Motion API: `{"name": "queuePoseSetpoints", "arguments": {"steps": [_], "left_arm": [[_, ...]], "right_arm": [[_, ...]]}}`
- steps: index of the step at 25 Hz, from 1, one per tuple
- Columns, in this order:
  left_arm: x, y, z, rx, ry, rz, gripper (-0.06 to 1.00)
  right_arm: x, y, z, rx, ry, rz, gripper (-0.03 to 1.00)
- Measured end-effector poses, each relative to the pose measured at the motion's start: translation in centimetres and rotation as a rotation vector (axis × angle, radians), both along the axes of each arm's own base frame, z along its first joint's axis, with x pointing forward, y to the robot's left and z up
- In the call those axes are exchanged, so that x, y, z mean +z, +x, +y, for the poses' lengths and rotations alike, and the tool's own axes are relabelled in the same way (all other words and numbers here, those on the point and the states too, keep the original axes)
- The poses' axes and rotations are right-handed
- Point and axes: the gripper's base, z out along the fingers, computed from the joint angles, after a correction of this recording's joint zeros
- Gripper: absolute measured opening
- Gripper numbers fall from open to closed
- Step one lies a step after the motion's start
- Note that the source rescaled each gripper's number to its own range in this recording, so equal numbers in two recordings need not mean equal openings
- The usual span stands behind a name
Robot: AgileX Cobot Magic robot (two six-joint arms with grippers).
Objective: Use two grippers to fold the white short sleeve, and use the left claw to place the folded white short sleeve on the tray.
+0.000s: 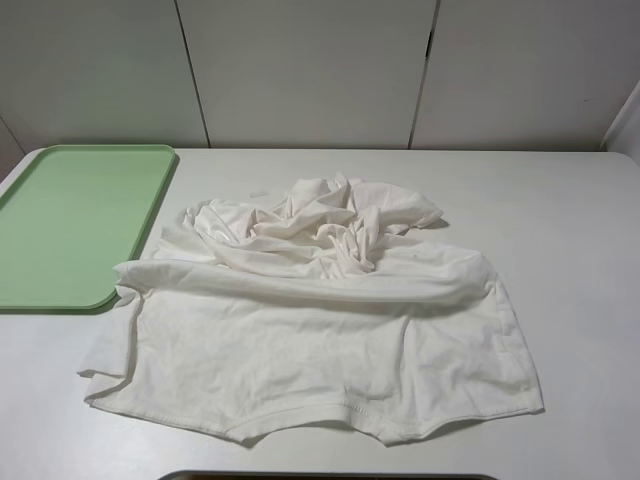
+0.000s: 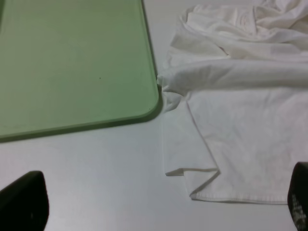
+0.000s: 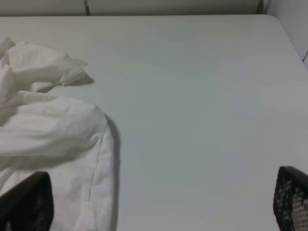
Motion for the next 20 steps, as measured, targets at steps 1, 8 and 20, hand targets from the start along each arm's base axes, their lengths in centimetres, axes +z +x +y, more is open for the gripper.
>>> {"name": "queuePoseSetpoints", "arguments": {"steps": [1, 8, 20], "left_arm": [[0.0, 0.0, 0.0, 0.0, 0.0, 0.0, 1.0], [0.0, 0.0, 0.0, 0.0, 0.0, 0.0, 1.0], [0.03, 0.02, 0.03, 0.002, 0.003, -0.004, 1.0]], "right_arm": [[0.0, 0.0, 0.0, 0.0, 0.0, 0.0, 1.0], [0.0, 0.0, 0.0, 0.0, 0.0, 0.0, 1.0], [0.0, 0.0, 0.0, 0.0, 0.0, 0.0, 1.0]]}}
